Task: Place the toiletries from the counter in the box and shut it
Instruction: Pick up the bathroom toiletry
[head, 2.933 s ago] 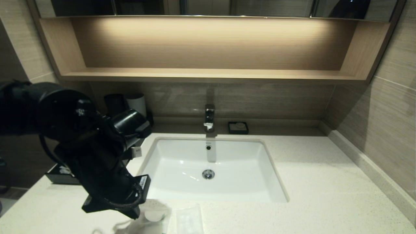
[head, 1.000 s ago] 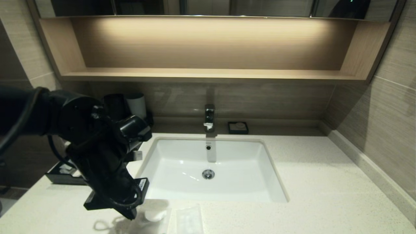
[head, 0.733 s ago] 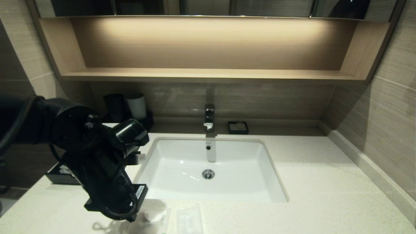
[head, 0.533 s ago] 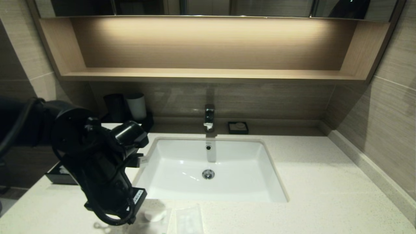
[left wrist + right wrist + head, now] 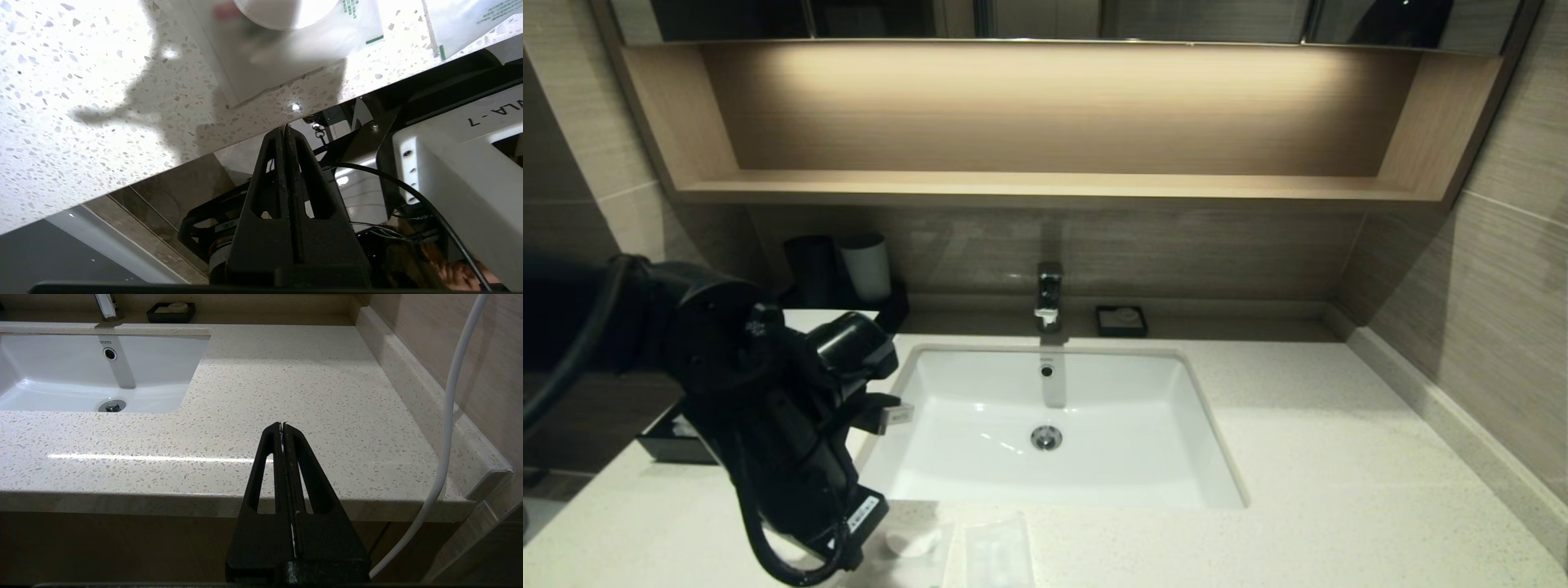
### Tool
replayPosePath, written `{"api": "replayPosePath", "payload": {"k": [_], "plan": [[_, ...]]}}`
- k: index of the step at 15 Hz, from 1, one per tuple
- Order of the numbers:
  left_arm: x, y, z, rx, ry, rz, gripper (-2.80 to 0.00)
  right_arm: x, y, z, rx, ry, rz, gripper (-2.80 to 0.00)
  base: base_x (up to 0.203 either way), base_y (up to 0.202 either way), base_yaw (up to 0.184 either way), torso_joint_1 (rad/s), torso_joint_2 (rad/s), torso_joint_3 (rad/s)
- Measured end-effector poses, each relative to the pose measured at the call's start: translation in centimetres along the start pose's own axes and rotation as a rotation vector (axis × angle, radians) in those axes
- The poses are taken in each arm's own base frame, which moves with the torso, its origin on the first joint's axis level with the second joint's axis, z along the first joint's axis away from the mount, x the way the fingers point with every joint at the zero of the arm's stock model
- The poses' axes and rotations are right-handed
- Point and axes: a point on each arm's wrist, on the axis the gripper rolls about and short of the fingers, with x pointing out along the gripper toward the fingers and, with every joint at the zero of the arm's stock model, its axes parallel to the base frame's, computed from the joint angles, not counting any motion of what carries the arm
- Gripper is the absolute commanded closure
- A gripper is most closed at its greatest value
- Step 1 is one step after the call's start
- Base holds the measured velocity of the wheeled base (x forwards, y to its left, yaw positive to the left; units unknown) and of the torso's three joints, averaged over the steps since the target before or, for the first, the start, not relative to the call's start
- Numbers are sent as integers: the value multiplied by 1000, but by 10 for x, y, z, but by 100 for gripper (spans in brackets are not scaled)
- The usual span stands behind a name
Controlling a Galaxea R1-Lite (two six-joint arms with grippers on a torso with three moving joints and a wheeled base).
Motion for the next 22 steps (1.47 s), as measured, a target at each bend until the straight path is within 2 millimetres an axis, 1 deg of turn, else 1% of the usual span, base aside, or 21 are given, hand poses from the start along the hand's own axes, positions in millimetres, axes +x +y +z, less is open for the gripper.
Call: {"api": "replayPosePath", "payload": {"k": [6, 9, 14, 16, 22], "plan": [[5, 9, 4, 167, 19, 0, 0, 0, 0, 0, 0, 0, 0, 0, 0, 0, 0, 0, 0, 0], [8, 12, 10, 252, 28, -1, 0, 0, 0, 0, 1, 0, 0, 0, 0, 0, 0, 0, 0, 0], [17, 15, 30, 270, 39, -7, 0, 0, 0, 0, 0, 0, 0, 0, 0, 0, 0, 0, 0, 0], [18, 15, 36, 273, 39, -6, 0, 0, 0, 0, 1, 0, 0, 0, 0, 0, 0, 0, 0, 0], [22, 16, 38, 409, 52, -10, 0, 0, 0, 0, 1, 0, 0, 0, 0, 0, 0, 0, 0, 0]]}}
